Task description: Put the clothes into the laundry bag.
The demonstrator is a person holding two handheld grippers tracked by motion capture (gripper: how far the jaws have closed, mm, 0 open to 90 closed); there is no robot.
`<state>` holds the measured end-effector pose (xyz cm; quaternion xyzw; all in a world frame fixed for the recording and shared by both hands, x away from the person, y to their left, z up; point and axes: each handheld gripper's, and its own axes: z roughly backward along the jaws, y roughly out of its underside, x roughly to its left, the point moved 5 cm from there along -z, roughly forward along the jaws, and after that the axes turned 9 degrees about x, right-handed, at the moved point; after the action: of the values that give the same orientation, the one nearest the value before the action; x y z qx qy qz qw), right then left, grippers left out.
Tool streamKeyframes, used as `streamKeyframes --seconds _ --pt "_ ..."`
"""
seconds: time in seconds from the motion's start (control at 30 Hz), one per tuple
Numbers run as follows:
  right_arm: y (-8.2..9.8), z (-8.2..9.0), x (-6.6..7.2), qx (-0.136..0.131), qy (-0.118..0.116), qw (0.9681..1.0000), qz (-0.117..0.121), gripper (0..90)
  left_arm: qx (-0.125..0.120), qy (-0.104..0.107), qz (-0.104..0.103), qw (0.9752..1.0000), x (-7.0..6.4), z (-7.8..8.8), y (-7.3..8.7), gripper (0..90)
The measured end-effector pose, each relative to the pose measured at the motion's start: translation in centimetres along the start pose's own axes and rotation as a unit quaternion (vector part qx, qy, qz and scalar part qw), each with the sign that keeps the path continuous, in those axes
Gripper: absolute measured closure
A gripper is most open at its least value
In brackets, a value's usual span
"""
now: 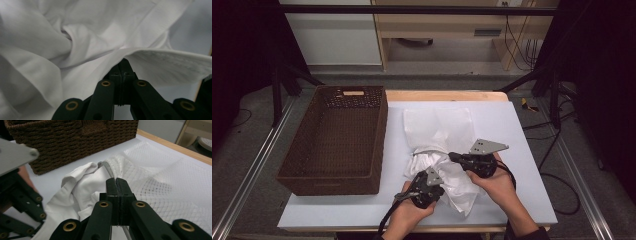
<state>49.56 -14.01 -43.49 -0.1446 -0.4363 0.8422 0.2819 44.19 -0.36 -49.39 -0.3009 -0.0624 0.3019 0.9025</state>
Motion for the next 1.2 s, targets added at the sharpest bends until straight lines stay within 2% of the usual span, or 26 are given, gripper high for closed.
streamKeyframes --seconds 0.03,0.13,0.2,0.33,0.5,0.53,0.63,0.77,0.8,0.87,0.97,1.2 --pt "0.0 0.0 0.0 0.0 0.0 1.0 0.0 90.0 0.0 0.004 0.003 1.0 -0.1 -0.2 -0.1 90.0" --pt "0.0 0.0 0.0 0.0 0.001 1.0 0.0 90.0 0.013 0.006 -0.028 0.9995 -1.3 -0.1 -0.2 90.0" --pt "0.0 0.0 -0.1 0.0 0.001 1.0 -0.001 90.0 0.018 0.014 -0.037 0.9991 -2.1 0.0 0.0 90.0" --pt "0.0 -0.1 0.1 0.002 0.001 1.0 0.001 90.0 0.024 0.038 -0.037 0.9983 -3.0 0.0 0.4 90.0" --pt "0.1 0.0 0.0 0.002 0.002 1.0 0.001 90.0 0.025 0.068 -0.026 0.9971 -3.4 -0.5 0.1 90.0" --pt "0.1 0.0 0.0 0.002 0.002 1.0 0.001 90.0 0.026 0.068 -0.026 0.997 -3.5 -0.6 0.0 90.0" --pt "0.1 0.0 0.0 0.002 0.003 1.0 -0.001 90.0 0.02 0.051 -0.024 0.9982 -3.2 -1.1 -0.6 90.0" --pt "0.1 0.1 0.0 0.003 0.003 1.0 -0.001 90.0 0.011 0.012 -0.011 0.9998 -1.4 -1.5 -1.6 90.0" --pt "0.1 0.1 0.0 0.003 0.004 1.0 -0.001 90.0 0.005 0.006 -0.001 1.0 -0.9 -1.6 -1.8 90.0" --pt "0.1 0.1 0.0 0.003 0.003 1.0 -0.001 90.0 0.003 -0.014 0.002 0.9999 0.1 -1.7 -2.0 90.0" --pt "0.2 0.1 0.0 0.004 0.002 1.0 -0.001 90.0 0.0 -0.026 0.011 0.9996 1.1 -1.9 -2.2 90.0" --pt "0.2 0.1 0.0 0.007 0.003 1.0 0.001 90.0 -0.011 -0.056 0.016 0.9982 2.4 -2.7 -2.5 90.0"
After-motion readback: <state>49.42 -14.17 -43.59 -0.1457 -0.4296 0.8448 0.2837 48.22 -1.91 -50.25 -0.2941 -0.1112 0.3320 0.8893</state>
